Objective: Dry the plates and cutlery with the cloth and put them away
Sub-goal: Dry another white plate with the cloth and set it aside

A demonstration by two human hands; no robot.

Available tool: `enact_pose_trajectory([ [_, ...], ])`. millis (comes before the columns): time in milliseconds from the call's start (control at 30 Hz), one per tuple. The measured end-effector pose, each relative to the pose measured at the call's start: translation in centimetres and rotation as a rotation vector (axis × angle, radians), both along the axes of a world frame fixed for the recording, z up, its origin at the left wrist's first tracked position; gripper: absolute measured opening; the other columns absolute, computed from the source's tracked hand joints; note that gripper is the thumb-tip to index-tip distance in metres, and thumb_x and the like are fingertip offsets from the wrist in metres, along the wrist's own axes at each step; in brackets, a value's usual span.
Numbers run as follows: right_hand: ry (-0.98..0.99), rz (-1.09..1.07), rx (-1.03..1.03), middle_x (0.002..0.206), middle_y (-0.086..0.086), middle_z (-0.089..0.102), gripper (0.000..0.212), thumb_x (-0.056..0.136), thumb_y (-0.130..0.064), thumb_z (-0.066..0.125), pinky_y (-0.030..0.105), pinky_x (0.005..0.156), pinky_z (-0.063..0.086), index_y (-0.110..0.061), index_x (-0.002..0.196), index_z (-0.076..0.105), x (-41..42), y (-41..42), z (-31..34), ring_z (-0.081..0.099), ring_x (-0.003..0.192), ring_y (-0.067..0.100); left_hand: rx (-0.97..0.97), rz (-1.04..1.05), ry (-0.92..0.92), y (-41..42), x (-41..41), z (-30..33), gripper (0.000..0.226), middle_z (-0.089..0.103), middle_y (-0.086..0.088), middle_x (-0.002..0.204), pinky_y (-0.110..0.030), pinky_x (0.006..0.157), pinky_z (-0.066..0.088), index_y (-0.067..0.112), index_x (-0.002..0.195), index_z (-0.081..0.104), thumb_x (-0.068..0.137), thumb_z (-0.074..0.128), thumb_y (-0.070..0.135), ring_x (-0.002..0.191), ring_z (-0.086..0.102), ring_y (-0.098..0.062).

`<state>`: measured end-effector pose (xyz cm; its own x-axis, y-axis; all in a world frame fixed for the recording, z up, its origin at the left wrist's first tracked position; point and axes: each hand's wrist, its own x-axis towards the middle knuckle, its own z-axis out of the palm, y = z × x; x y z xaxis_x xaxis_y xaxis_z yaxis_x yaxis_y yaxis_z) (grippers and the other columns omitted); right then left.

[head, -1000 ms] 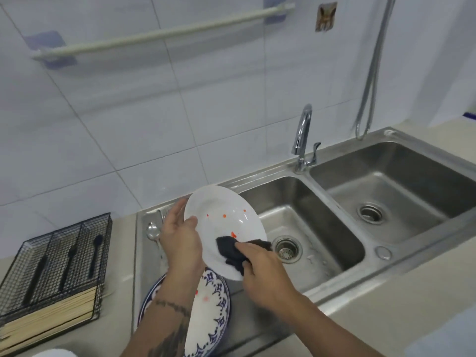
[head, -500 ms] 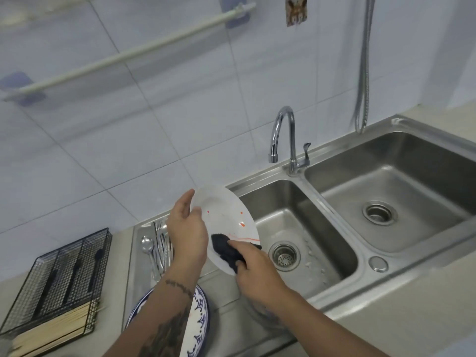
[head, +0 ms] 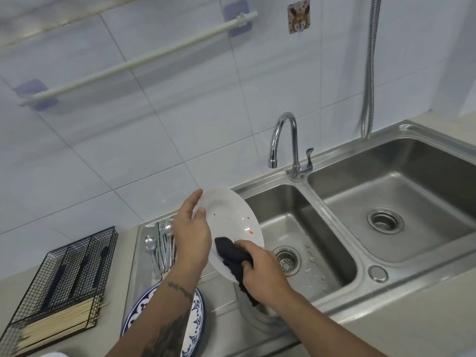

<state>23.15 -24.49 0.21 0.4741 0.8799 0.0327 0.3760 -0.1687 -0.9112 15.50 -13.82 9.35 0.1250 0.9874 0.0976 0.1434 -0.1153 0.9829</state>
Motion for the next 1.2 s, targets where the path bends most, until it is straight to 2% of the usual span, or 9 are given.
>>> enact_pose_trajectory([
  [267,-0.026,-0.03,0.097,0.11,-0.011,0.069,0.041,0.088,-0.008,0.048,0.025,0.09,0.048,-0.033,0.118,0.061,-0.1,-0.2,1.5,0.061,0.102,0.013,-0.021,-0.011,-0.042,-0.2,-0.6,0.1,0.047,0.067,0.009,0.128,-0.046,0.107,0.049,0.042,0.105,0.071,0.101,0.046,0.003,0.121,0.061,-0.018],
  [400,-0.009,-0.035,0.258,0.095,-0.006,0.066,0.027,0.09,-0.012,0.046,0.039,0.077,0.05,-0.032,0.107,0.049,-0.8,0.5,3.4,0.06,0.087,0.016,-0.041,-0.037,-0.084,-0.4,-1.6,-0.1,0.049,0.069,0.008,0.126,-0.045,0.107,0.048,0.039,0.106,0.073,0.1,0.045,0.0,0.121,0.062,-0.019],
  [500,-0.091,0.101,0.281,0.121,-0.006,0.061,0.027,0.092,-0.019,0.047,0.037,0.094,0.049,-0.032,0.115,0.047,-1.7,1.1,4.3,0.056,0.112,0.013,-0.03,-0.05,-0.116,-0.7,-2.7,0.1,0.049,0.071,0.01,0.121,-0.027,0.088,0.056,0.038,0.109,0.074,0.1,0.044,0.0,0.111,0.067,-0.015],
  [567,-0.291,0.194,0.167,0.157,-0.002,0.031,0.043,0.093,-0.03,0.048,0.034,0.12,0.022,-0.03,0.136,0.041,-1.7,1.3,3.6,0.022,0.146,0.016,-0.033,-0.027,-0.169,-0.6,-4.0,0.4,0.047,0.073,0.008,0.117,-0.017,0.073,0.055,0.033,0.112,0.073,0.1,0.044,-0.002,0.104,0.07,-0.013],
  [633,-0.494,0.209,0.017,0.165,0.0,-0.004,0.066,0.095,-0.045,0.04,0.036,0.122,-0.003,-0.029,0.154,0.016,-1.2,1.1,3.0,-0.01,0.151,0.018,-0.03,-0.023,-0.2,-0.3,-5.3,0.6,0.045,0.074,0.01,0.114,-0.02,0.074,0.056,0.032,0.114,0.073,0.101,0.045,-0.002,0.102,0.071,-0.011],
  [733,-0.664,0.199,-0.12,0.162,0.008,-0.022,0.079,0.093,-0.055,0.03,0.041,0.119,-0.015,-0.027,0.155,-0.01,-1.5,0.8,3.4,-0.027,0.146,0.022,-0.038,-0.042,-0.243,0.2,-7.1,0.7,0.045,0.073,0.012,0.117,-0.033,0.086,0.056,0.036,0.111,0.074,0.101,0.047,0.001,0.108,0.069,-0.014],
  [933,-0.698,0.354,-0.235,0.161,0.001,-0.026,0.071,0.094,-0.053,0.02,0.042,0.118,-0.015,-0.036,0.153,-0.015,-5.7,0.5,4.9,-0.027,0.147,0.025,-0.077,-0.028,-0.331,1.8,-10.7,0.4,0.044,0.073,0.01,0.119,-0.044,0.1,0.052,0.035,0.109,0.075,0.1,0.049,0.001,0.117,0.066,-0.019],
  [1067,-0.649,0.425,-0.152,0.16,-0.004,-0.029,0.068,0.098,-0.044,0.029,0.046,0.116,-0.015,-0.046,0.151,-0.014,-8.2,3.9,6.5,-0.031,0.145,0.024,-0.088,-0.087,-0.367,2.6,-12.5,1.2,0.047,0.075,0.012,0.113,-0.024,0.083,0.056,0.034,0.104,0.077,0.1,0.047,-0.002,0.108,0.069,-0.012],
  [1200,-0.888,0.197,-0.2,0.163,0.003,-0.02,0.068,0.095,-0.058,0.02,0.065,0.114,-0.01,-0.04,0.153,-0.009,-9.9,7.5,7.2,-0.02,0.148,0.029,-0.116,-0.044,-0.417,3.8,-15.3,1.3,0.043,0.073,0.002,0.12,-0.043,0.098,0.054,0.027,0.108,0.075,0.1,0.046,-0.005,0.115,0.067,-0.022],
])
